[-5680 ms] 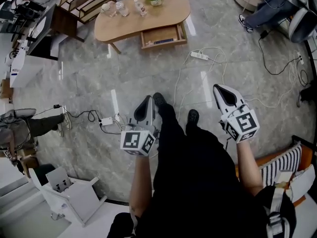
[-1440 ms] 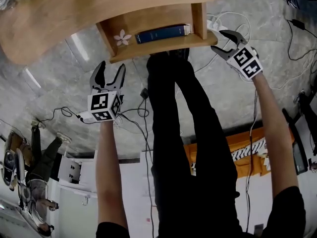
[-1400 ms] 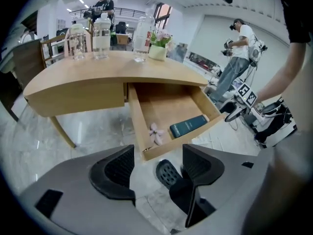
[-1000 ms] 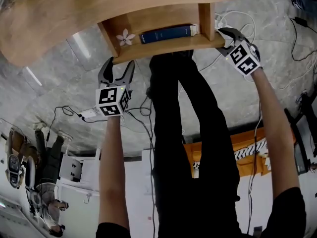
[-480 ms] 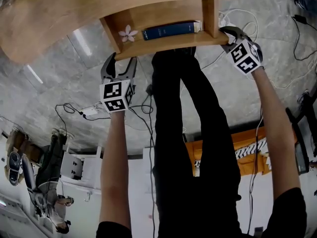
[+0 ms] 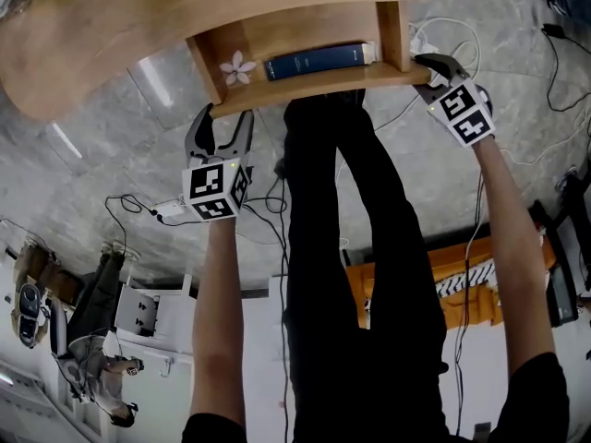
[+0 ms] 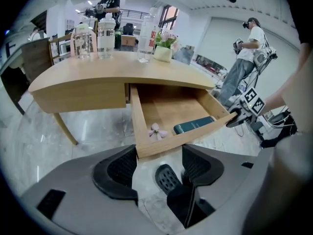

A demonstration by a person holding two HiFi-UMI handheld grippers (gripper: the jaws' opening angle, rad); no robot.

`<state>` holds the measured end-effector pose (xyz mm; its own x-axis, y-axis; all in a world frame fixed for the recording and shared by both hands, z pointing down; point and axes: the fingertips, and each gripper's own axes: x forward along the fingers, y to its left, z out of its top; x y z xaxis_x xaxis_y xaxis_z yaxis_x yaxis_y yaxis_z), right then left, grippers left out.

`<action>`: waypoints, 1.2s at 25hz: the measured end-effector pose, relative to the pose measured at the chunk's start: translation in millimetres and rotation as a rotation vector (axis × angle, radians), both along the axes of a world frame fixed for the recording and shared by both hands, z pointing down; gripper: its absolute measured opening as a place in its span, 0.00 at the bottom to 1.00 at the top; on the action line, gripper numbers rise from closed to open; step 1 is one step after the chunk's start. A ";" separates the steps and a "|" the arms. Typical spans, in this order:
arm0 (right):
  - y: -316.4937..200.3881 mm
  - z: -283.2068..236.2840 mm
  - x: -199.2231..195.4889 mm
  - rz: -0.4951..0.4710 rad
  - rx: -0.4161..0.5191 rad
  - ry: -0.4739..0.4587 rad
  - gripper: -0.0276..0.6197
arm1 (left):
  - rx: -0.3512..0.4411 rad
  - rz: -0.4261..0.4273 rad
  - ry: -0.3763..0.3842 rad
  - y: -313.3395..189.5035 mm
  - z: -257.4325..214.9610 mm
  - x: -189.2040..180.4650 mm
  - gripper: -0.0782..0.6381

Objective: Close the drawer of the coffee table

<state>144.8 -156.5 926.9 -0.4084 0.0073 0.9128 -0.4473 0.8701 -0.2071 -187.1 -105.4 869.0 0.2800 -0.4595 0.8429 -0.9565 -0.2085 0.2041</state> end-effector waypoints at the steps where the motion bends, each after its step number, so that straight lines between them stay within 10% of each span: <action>1: 0.2 1.0 0.1 -0.001 -0.001 0.002 0.26 | -0.004 -0.001 -0.001 0.2 0.8 0.1 0.52; 30: -97.5 -21.6 -4.6 0.202 0.122 -0.011 0.26 | 0.140 -0.064 -0.050 -103.3 -22.9 -9.4 0.52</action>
